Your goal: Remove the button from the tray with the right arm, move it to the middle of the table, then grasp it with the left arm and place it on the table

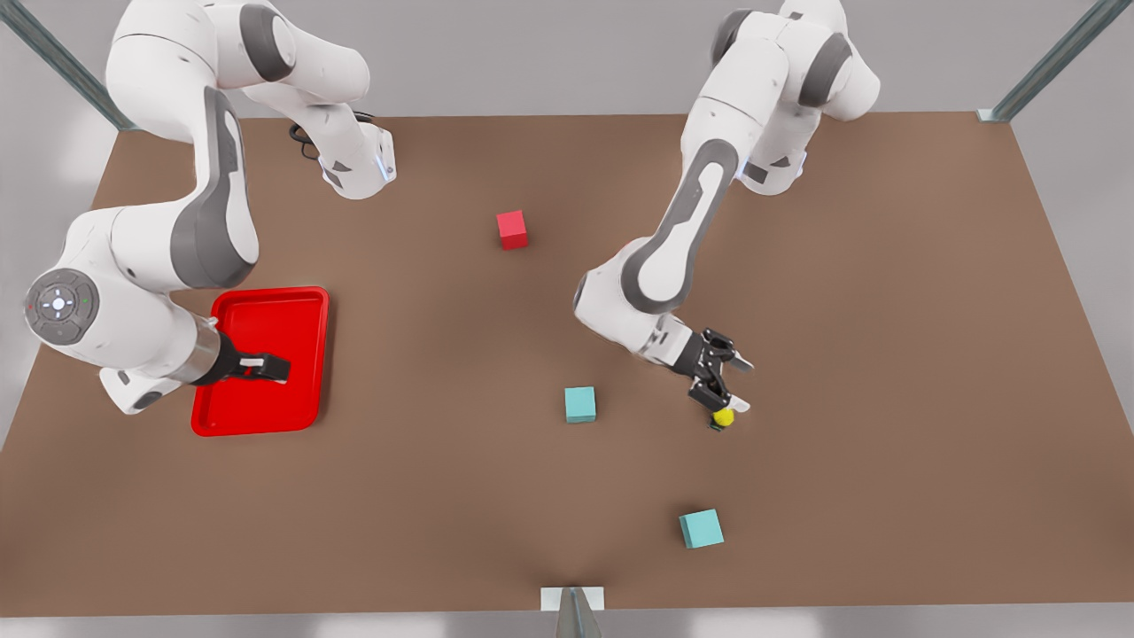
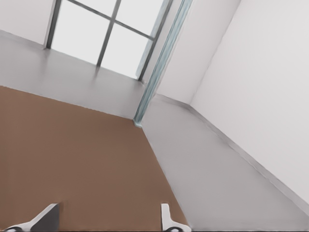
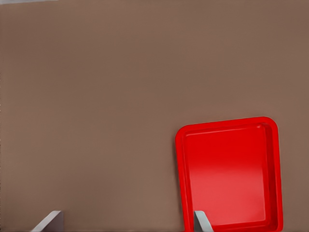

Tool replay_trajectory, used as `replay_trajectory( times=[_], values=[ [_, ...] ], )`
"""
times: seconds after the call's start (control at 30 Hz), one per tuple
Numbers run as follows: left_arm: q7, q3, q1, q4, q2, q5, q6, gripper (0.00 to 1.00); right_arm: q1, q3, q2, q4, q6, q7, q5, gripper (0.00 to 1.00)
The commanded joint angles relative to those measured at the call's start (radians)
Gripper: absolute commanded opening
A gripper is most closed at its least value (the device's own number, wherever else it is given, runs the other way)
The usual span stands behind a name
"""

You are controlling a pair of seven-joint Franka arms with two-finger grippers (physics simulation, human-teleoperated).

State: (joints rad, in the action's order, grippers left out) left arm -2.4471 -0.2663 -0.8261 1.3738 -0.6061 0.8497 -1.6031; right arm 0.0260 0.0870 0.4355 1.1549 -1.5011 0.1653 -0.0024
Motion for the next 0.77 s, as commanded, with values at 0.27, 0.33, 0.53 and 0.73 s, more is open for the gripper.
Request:
replay_trajectory(
  times=[0.27,0.33,0.53,0.73],
  values=[
    [2.599,0.145,0.41,0.043,0.549,-0.758,0.358,1.0,0.015,0.0,0.003,0.003,0.01,0.0,-0.028,1.0],
    [2.642,0.148,0.43,0.142,0.595,-0.748,0.292,1.0,0.014,0.0,0.003,0.003,0.01,0.002,-0.03,1.0],
    [2.645,0.151,0.43,0.142,0.594,-0.753,0.295,1.0,0.028,0.0,0.003,0.003,0.01,0.002,-0.062,1.0],
    [2.645,0.162,0.43,0.142,0.589,-0.755,0.295,1.0,0.028,0.0,0.003,0.003,0.01,0.002,-0.06,1.0]
  ],
)
